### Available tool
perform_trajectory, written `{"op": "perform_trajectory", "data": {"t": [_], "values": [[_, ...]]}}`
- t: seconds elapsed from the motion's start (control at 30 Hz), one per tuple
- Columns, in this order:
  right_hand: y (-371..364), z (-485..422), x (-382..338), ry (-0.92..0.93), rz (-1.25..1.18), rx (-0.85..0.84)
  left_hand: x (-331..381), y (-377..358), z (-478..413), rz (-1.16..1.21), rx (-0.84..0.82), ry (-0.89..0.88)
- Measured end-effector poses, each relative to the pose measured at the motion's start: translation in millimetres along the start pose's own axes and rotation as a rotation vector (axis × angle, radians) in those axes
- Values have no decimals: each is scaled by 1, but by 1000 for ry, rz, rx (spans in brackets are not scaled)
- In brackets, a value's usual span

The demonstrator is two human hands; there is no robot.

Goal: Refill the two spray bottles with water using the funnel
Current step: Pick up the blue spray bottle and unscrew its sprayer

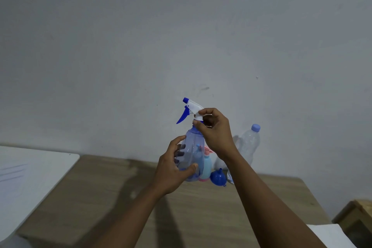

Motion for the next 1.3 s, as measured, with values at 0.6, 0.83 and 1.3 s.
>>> {"op": "perform_trajectory", "data": {"t": [0.6,0.83,1.3], "values": [[-1,-2,5,-4,4,1,-7,-1,-4,-29,2,-18],[1,-5,12,5,-7,23,-16,-6,-6,-40,2,-19],[83,7,75,-134,91,279,-131,-49,44,-14,21,166]]}}
Point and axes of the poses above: each hand's wrist, its own z-axis away from the middle knuckle, its own y-axis out of the back of the hand, x = y × z, the point moved 3 cm from there along -z, towards the middle knuckle, and after that the axes turned 13 degrees about -x, right-handed, at the moved point
